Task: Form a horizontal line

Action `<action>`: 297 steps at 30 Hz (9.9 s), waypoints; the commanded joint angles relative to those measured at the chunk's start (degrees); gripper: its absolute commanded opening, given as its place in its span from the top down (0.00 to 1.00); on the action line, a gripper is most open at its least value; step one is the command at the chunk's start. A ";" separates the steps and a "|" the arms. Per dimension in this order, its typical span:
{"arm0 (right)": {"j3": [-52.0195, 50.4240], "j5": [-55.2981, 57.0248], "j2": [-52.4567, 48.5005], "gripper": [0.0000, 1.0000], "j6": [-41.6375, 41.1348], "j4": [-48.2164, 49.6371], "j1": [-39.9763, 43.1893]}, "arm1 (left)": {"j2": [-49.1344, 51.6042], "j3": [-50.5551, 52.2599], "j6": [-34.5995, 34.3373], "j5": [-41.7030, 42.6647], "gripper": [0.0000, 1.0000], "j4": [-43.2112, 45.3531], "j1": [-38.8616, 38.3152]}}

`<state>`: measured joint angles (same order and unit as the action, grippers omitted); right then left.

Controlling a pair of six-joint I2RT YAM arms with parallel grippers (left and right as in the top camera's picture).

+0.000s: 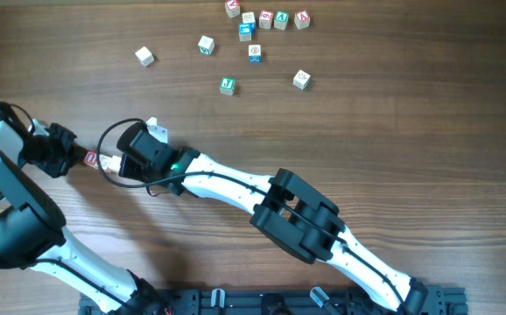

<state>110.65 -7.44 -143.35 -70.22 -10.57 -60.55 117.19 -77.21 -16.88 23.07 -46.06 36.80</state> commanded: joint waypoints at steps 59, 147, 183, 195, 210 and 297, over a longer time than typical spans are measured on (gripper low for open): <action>-0.52 -0.02 -1.66 0.95 2.73 0.72 0.42 | 0.59 0.39 -1.62 -4.94 0.96 -5.01 -0.22; 0.35 -3.93 -1.97 0.95 16.65 11.43 4.13 | 0.59 0.39 -3.10 2.10 0.96 6.45 3.54; 0.57 8.68 10.82 0.95 34.03 -55.95 25.16 | -21.27 0.39 19.56 -18.43 0.96 -0.17 -21.51; -4.70 8.66 10.71 0.95 31.23 -55.52 25.75 | -12.17 0.39 25.73 -18.64 0.96 -1.68 -21.64; -5.03 8.94 10.71 0.95 34.21 -54.49 25.70 | -12.11 4.31 28.50 -18.67 0.96 -0.24 -21.64; -5.03 10.69 10.69 0.95 35.69 -52.63 25.70 | -10.21 9.77 30.01 -21.24 0.96 2.78 -21.53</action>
<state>106.19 1.61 -133.80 -35.22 -63.77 -35.03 105.19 -67.99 11.97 2.39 -43.62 15.20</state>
